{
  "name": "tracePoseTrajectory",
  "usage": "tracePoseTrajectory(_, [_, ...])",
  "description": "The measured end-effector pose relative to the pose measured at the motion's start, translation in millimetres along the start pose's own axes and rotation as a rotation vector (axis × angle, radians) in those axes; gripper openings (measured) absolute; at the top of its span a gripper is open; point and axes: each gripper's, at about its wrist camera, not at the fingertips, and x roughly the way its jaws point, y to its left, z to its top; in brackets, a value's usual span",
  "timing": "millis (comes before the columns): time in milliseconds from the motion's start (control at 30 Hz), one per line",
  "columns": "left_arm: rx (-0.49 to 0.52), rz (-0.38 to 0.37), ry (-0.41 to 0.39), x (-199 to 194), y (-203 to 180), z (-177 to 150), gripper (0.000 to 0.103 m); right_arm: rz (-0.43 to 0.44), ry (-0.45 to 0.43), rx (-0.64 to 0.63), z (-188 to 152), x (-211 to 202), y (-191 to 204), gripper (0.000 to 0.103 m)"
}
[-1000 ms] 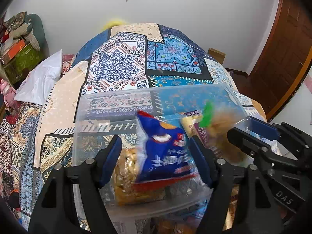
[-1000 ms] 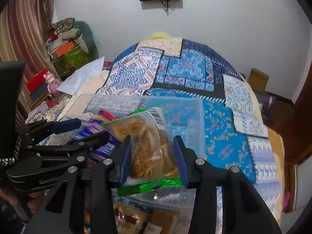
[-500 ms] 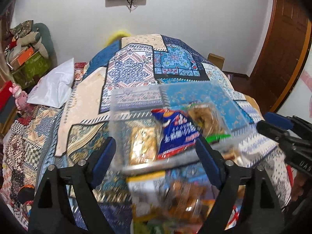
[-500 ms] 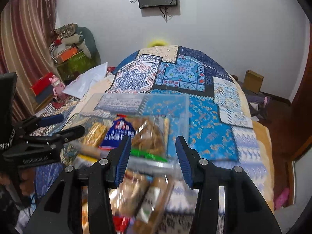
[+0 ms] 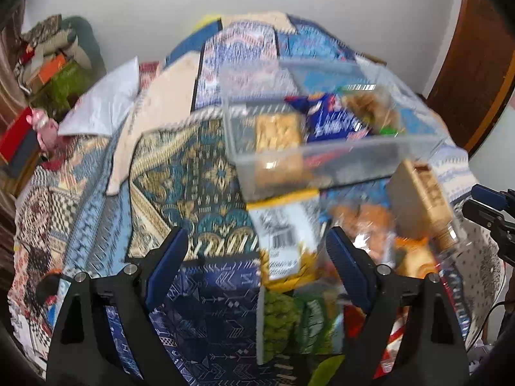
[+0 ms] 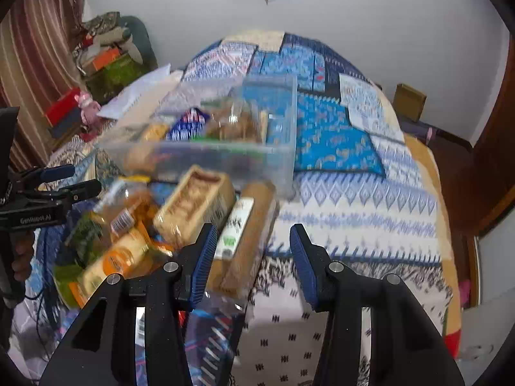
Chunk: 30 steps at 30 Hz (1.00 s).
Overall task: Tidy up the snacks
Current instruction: 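Grasp the yellow-labelled bag with the left tool while the right grasps the cracker roll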
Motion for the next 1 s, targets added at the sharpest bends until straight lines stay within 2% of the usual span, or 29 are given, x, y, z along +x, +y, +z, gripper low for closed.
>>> tracePoseTrajectory(233, [0.002, -0.038, 0.023, 21.0, -5.1, 3.1, 0.088, 0.015, 0.057, -0.001, -5.9, 22.7, 2.5, 0.044])
tracePoseTrajectory(400, [0.002, -0.064, 0.031, 29.3, -12.5, 9.2, 0.089, 0.011, 0.074, 0.001, -7.7, 34.5, 6.4, 0.050])
tracePoseTrajectory(533, [-0.023, -0.077, 0.046, 36.8, -9.1, 11.3, 0.089, 0.025, 0.090, 0.015, -8.1, 44.3, 4.6, 0.051])
tracePoseTrajectory(633, [-0.056, -0.049, 0.070, 45.2, -0.9, 11.4, 0.088, 0.050, 0.094, 0.042, -8.4, 49.4, -0.3, 0.051])
tracePoseTrajectory(733, [-0.076, -0.073, 0.091, 52.4, 5.8, 6.1, 0.088, 0.066, 0.081, 0.052, -11.9, 47.6, -2.1, 0.050])
tracePoseTrajectory(800, [-0.053, -0.062, 0.079, 49.9, 3.2, 3.7, 0.081, 0.084, 0.078, 0.052, -13.3, 46.6, -1.1, 0.041])
tracePoseTrajectory(833, [-0.039, -0.063, 0.072, 48.3, 0.8, 2.7, 0.078, 0.090, 0.076, 0.056, -14.1, 45.6, -1.4, 0.040])
tracePoseTrajectory(933, [-0.002, -0.061, 0.052, 44.0, -5.8, 1.1, 0.056, 0.087, 0.065, 0.061, -16.6, 42.0, -2.3, 0.037])
tracePoseTrajectory(1000, [0.014, -0.057, 0.045, 40.6, -7.9, 0.4, 0.051, 0.085, 0.060, 0.065, -17.7, 39.6, -3.4, 0.035])
